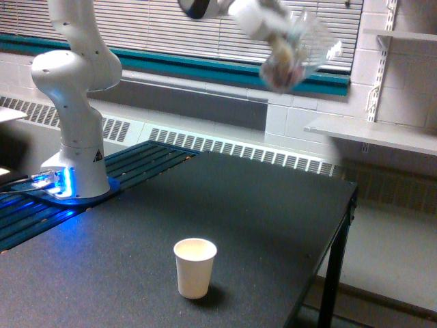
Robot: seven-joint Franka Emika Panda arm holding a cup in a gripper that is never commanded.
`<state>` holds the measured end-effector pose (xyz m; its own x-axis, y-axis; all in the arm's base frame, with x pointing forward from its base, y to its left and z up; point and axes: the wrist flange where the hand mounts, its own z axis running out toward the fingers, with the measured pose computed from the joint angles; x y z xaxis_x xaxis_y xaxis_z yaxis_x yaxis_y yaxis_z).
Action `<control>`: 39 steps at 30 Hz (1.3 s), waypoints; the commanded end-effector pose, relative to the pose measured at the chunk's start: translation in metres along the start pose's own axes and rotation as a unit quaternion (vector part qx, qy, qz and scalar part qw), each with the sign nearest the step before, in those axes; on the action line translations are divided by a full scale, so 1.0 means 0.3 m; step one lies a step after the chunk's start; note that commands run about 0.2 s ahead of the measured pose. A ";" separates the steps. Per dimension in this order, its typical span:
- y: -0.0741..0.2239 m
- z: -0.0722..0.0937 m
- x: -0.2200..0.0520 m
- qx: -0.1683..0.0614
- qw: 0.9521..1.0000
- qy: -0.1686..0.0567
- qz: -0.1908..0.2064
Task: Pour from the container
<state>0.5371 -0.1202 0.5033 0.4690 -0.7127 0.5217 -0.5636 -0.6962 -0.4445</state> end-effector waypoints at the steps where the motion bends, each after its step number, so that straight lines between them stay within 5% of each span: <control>1: 0.066 0.079 -0.075 -0.013 0.999 -0.013 -0.027; 28: 0.514 0.337 -0.269 -0.096 0.993 -0.072 -0.004; 39: 0.615 0.409 -0.337 -0.125 0.988 -0.092 -0.009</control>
<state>0.4718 -0.1855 0.2867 0.5449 -0.7561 0.3624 -0.7195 -0.6436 -0.2609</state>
